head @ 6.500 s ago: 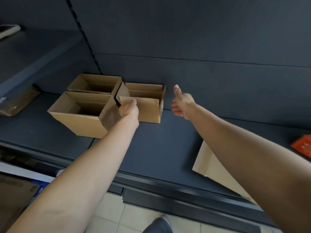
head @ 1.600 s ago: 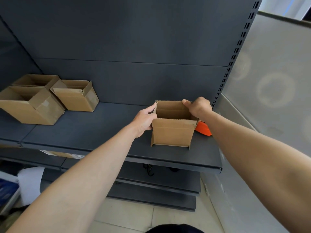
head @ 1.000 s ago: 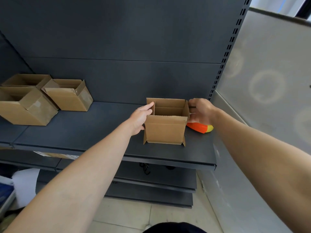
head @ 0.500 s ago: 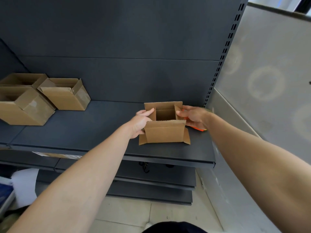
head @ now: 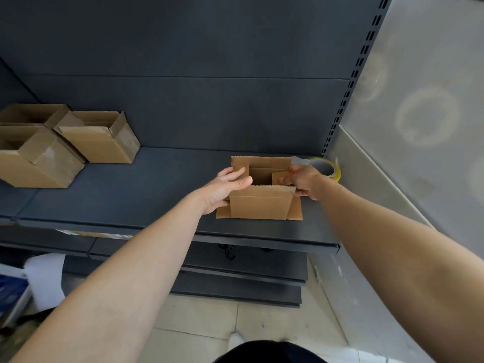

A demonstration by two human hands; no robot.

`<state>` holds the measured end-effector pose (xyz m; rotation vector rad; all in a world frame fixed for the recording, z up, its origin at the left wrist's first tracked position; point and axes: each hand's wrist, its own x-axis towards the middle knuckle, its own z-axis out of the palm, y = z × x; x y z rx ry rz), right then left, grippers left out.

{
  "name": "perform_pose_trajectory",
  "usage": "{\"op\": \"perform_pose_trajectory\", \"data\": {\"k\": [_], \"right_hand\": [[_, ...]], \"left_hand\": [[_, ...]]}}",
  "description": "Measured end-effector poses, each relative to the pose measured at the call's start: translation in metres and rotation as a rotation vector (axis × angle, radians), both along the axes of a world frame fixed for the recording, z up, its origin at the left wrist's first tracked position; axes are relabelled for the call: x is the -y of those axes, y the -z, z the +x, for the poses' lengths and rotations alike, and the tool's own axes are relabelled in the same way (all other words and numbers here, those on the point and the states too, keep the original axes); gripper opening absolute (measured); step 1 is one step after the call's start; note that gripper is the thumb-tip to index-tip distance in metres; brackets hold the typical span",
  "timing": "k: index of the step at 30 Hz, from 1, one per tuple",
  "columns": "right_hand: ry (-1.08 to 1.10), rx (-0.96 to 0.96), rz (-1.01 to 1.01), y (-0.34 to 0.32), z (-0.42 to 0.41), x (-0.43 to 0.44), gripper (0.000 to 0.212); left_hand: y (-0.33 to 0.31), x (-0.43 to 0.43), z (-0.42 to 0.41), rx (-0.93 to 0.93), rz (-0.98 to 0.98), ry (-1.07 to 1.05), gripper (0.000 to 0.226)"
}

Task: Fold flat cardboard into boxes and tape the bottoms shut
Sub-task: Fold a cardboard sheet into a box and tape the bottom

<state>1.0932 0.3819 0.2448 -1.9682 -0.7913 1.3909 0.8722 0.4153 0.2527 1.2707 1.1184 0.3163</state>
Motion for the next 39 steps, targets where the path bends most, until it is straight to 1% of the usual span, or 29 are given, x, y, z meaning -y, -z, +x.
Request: {"op": "perform_pose_trajectory", "data": {"k": [3, 4, 7, 9, 11, 13, 15, 16, 18, 21, 23, 24, 25, 26, 28, 31, 32, 33, 35, 37, 39], "right_hand": [[-0.022, -0.001, -0.009, -0.001, 0.001, 0.000, 0.045], [-0.033, 0.001, -0.013, -0.002, 0.000, 0.000, 0.043], [-0.038, -0.032, -0.015, -0.003, -0.001, 0.002, 0.050], [-0.024, -0.068, -0.005, -0.005, -0.002, 0.005, 0.045], [0.014, -0.122, -0.005, -0.008, -0.003, 0.008, 0.036], [0.087, -0.222, -0.010, -0.013, -0.003, 0.012, 0.032], [0.110, -0.334, -0.009, -0.021, -0.004, 0.016, 0.036], [0.091, -0.353, -0.009, -0.025, -0.005, 0.018, 0.041], [0.067, -0.351, -0.020, -0.032, -0.008, 0.020, 0.051], [0.090, -0.330, -0.040, -0.034, -0.012, 0.018, 0.063], [0.115, -0.317, -0.048, -0.033, -0.014, 0.017, 0.069], [0.122, -0.310, -0.052, -0.032, -0.015, 0.016, 0.074], [0.125, -0.306, -0.055, -0.031, -0.016, 0.016, 0.079], [0.125, -0.309, -0.056, -0.029, -0.016, 0.015, 0.081], [0.136, -0.311, -0.051, -0.027, -0.016, 0.015, 0.084], [0.167, -0.290, -0.037, -0.020, -0.015, 0.012, 0.077], [0.182, -0.280, -0.032, -0.017, -0.014, 0.012, 0.074], [0.198, -0.265, -0.029, -0.016, -0.014, 0.011, 0.070], [0.223, -0.245, -0.024, -0.014, -0.014, 0.011, 0.062], [0.226, -0.250, -0.020, -0.013, -0.014, 0.012, 0.050], [0.180, -0.251, -0.017, -0.010, -0.013, 0.012, 0.040]], "left_hand": [[0.002, -0.001, -0.002, -0.009, 0.012, 0.008, 0.070], [0.002, -0.001, -0.002, -0.022, 0.030, 0.007, 0.071], [0.004, -0.001, -0.001, -0.066, 0.094, 0.001, 0.067], [0.009, 0.000, -0.002, -0.094, 0.145, -0.009, 0.063], [0.016, -0.001, -0.003, -0.096, 0.170, -0.036, 0.073], [0.020, -0.002, -0.002, -0.092, 0.160, -0.061, 0.082], [0.019, -0.001, -0.001, -0.084, 0.158, -0.076, 0.082], [0.017, -0.001, -0.001, -0.077, 0.163, -0.081, 0.081], [0.014, 0.001, -0.001, -0.076, 0.179, -0.090, 0.073], [0.011, 0.004, 0.001, -0.086, 0.196, -0.120, 0.057], [0.011, 0.007, 0.003, -0.086, 0.240, -0.161, 0.039], [0.011, 0.008, 0.005, -0.093, 0.272, -0.184, 0.033], [0.011, 0.010, 0.007, -0.110, 0.304, -0.203, 0.032], [0.011, 0.011, 0.008, -0.129, 0.328, -0.220, 0.035], [0.012, 0.014, 0.011, -0.132, 0.354, -0.244, 0.050], [0.012, 0.015, 0.011, -0.066, 0.315, -0.268, 0.087], [0.011, 0.015, 0.010, -0.055, 0.297, -0.263, 0.095], [0.010, 0.015, 0.010, -0.055, 0.289, -0.248, 0.097], [0.008, 0.015, 0.010, -0.074, 0.297, -0.219, 0.084], [0.006, 0.016, 0.011, -0.086, 0.305, -0.219, 0.066], [0.005, 0.015, 0.011, -0.097, 0.313, -0.210, 0.047]]}}
